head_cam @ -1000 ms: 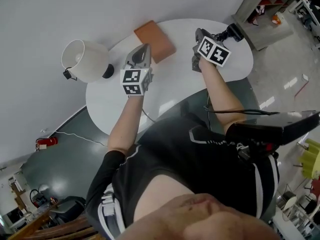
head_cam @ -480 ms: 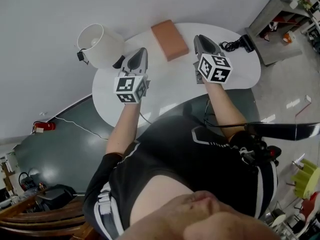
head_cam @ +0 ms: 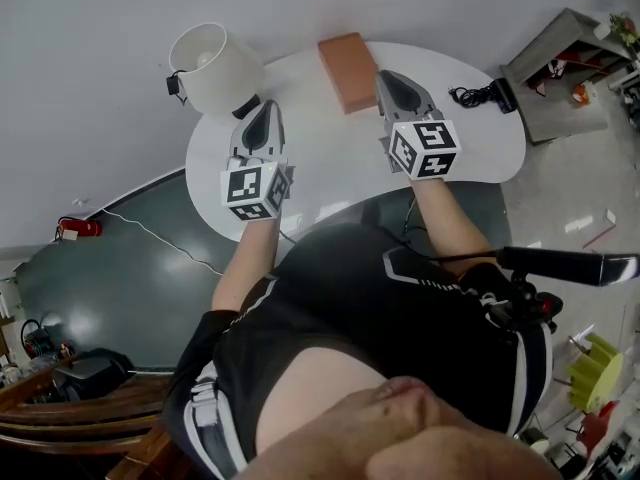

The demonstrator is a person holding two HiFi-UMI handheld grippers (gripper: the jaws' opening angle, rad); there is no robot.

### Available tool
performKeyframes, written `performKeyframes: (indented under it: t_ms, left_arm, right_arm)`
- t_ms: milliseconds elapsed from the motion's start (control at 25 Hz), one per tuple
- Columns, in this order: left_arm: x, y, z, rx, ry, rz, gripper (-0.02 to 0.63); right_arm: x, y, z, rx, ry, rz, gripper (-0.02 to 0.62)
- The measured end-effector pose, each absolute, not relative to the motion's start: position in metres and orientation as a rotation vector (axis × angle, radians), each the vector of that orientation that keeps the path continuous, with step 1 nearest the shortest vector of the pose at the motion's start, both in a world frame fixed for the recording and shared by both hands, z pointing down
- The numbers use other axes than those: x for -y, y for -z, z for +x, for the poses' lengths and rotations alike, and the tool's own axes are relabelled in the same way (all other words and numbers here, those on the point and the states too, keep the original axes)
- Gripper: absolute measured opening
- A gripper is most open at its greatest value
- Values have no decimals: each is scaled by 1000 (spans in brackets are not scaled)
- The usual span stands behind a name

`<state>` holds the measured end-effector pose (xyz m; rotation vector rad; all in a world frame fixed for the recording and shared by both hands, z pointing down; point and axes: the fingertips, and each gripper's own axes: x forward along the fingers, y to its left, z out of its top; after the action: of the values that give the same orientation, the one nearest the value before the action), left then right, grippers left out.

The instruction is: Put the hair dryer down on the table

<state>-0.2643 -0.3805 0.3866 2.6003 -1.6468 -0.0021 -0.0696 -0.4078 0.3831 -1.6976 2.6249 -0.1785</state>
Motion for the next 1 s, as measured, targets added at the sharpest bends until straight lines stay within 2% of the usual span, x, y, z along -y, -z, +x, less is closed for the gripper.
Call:
performKeyframes:
  t_ms: [1000]
  left_arm:
    - [386,-383,-274,1615,44,2613,32]
  right_arm:
    - [417,-377,-98,-2660,149,-1631,38]
